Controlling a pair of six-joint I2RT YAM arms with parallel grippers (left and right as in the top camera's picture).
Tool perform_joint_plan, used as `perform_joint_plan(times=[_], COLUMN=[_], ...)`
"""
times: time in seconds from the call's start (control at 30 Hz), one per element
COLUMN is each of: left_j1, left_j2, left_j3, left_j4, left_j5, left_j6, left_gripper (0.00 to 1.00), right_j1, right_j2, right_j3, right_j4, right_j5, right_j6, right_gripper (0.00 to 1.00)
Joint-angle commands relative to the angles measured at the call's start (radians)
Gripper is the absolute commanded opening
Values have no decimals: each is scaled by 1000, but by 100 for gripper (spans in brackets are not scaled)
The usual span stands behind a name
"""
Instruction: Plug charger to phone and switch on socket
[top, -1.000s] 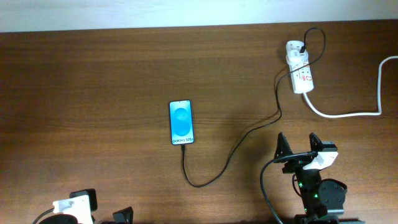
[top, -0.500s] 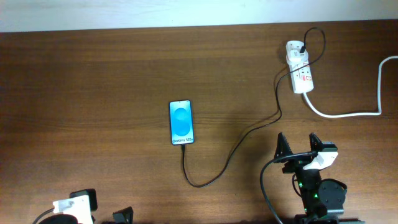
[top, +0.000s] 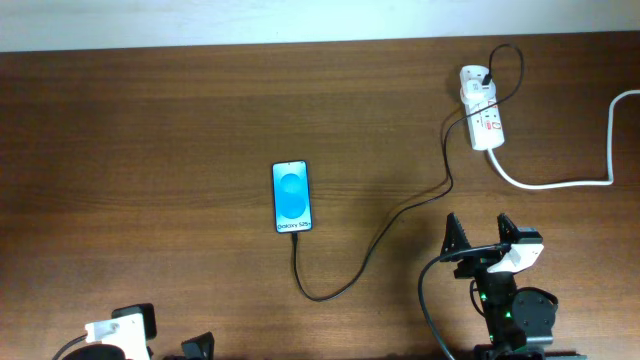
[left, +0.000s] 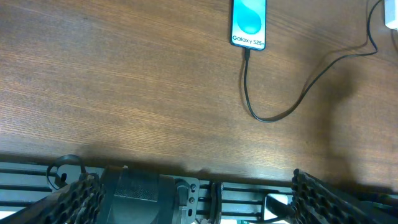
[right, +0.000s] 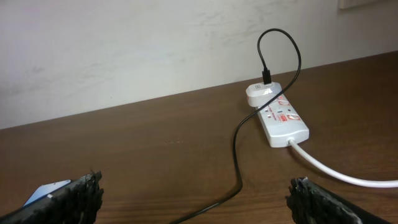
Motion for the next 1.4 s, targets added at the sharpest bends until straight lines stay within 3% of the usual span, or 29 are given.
perform_joint_plan(times=[0.0, 0.1, 0.27, 0.43, 0.53, 0.9, 1.03, 1.23, 1.37], left_j1=[-1, -2, -73, -176, -173, -38, 7, 24, 31], left_j2=[-56, -127, -245, -263, -268, -435, -435, -435, -435], left_j3=[-27, -83, -273, -542, -683, -1094, -1141, -1160, -1184], left_j4=[4, 98, 538, 864, 987, 1402, 1531, 1569, 1624], left_j5=[-2, -19, -52, -331, -415, -410, -303, -248, -245], left_j6=[2, 1, 2, 2, 2, 8, 195, 395, 411], left_gripper=[99, 99, 99, 99, 99, 99, 99, 99, 99], right_j1=[6, 6, 6, 6, 6, 6, 6, 6, 6], right_j2=[-11, -11, -11, -11, -11, -11, -11, -11, -11], right_j3=[-5, -5, -5, -5, -5, -5, -5, -5, -5], right_j4=[-5, -5, -5, -5, -5, -5, -5, -5, -5], right_j5=[9, 9, 9, 9, 8, 9, 9, 9, 9], right_j6=[2, 2, 2, 2, 2, 2, 2, 2, 2], right_gripper=[98, 98, 98, 99, 98, 98, 98, 98, 98])
